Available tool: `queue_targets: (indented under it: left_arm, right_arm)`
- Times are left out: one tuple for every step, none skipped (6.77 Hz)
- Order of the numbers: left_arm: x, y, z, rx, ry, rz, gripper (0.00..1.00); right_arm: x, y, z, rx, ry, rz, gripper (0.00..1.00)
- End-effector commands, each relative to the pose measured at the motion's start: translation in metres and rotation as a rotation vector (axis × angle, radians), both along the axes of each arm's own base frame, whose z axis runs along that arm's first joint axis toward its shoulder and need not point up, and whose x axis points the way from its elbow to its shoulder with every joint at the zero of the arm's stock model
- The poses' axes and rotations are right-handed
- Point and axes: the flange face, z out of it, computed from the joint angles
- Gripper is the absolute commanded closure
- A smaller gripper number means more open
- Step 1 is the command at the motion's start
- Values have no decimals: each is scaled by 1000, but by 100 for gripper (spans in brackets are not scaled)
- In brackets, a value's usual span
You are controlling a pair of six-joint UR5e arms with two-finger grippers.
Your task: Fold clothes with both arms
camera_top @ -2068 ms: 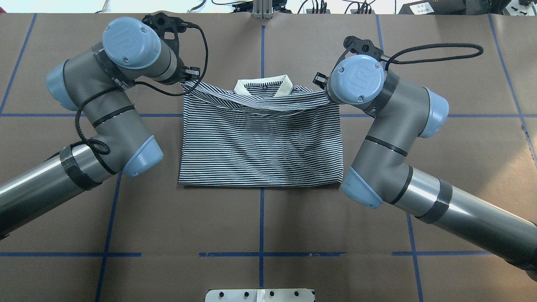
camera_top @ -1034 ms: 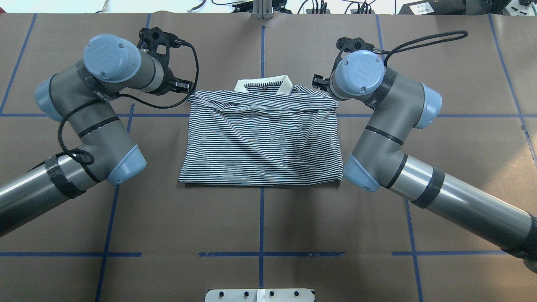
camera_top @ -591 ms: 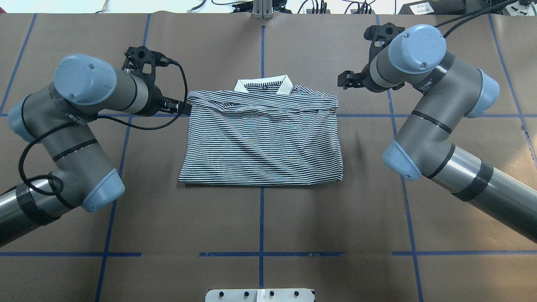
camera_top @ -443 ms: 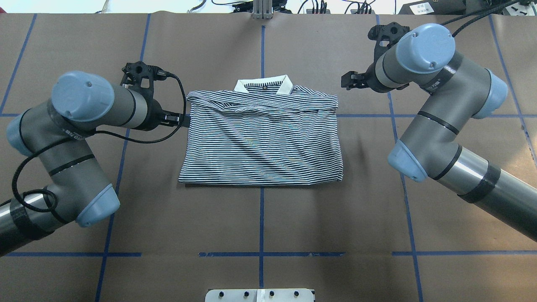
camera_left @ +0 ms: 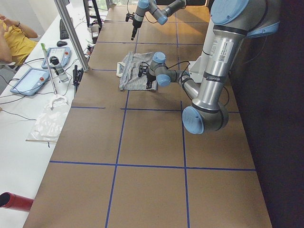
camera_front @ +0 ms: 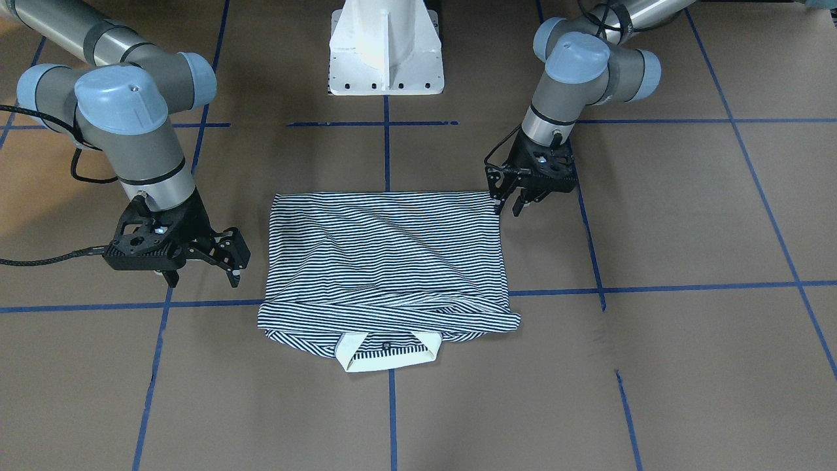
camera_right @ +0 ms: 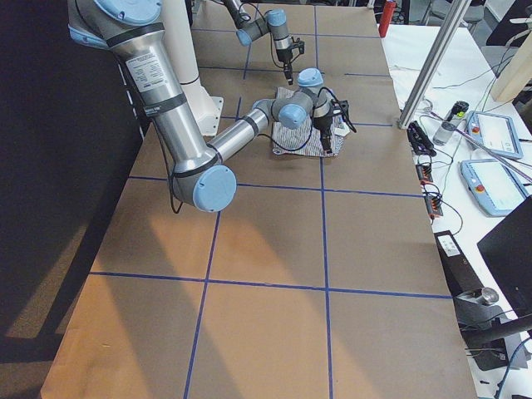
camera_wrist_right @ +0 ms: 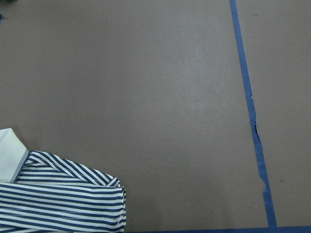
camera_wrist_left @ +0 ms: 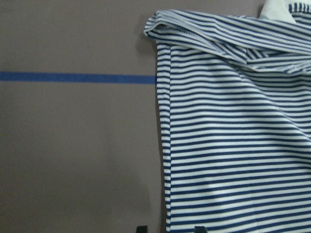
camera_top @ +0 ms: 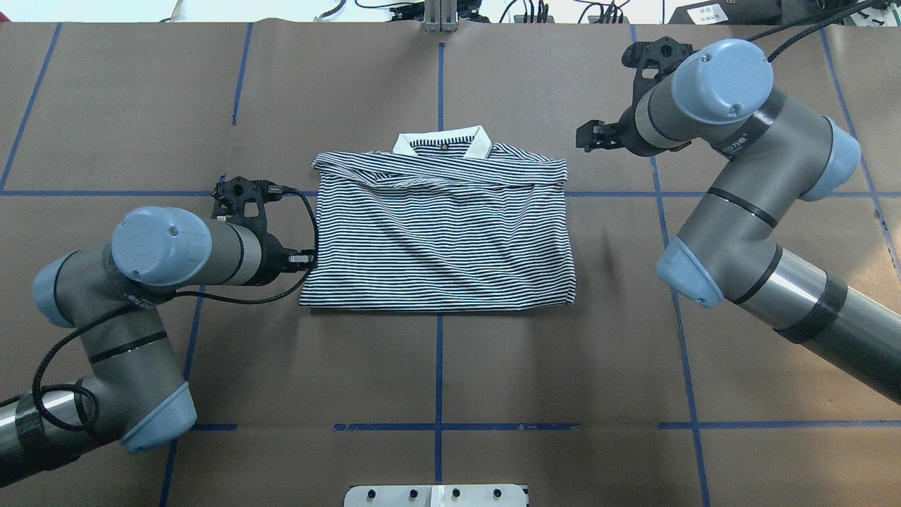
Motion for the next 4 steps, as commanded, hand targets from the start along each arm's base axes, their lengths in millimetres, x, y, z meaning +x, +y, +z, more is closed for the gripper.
queue_targets:
  left_arm:
    - [14, 20, 6, -27, -4, -7, 57]
    - [19, 25, 7, -29, -5, 3, 57]
    - [21, 28, 7, -36, -3, 3, 57]
    - [25, 32, 7, -44, -2, -1, 58]
  right_arm:
    - [0, 0, 1, -10, -3, 10, 0]
    - [0, 0, 3, -12, 0, 11, 0]
    - [0, 0, 3, -13, -1, 12, 0]
    - [0, 0, 3, -13, -1, 12, 0]
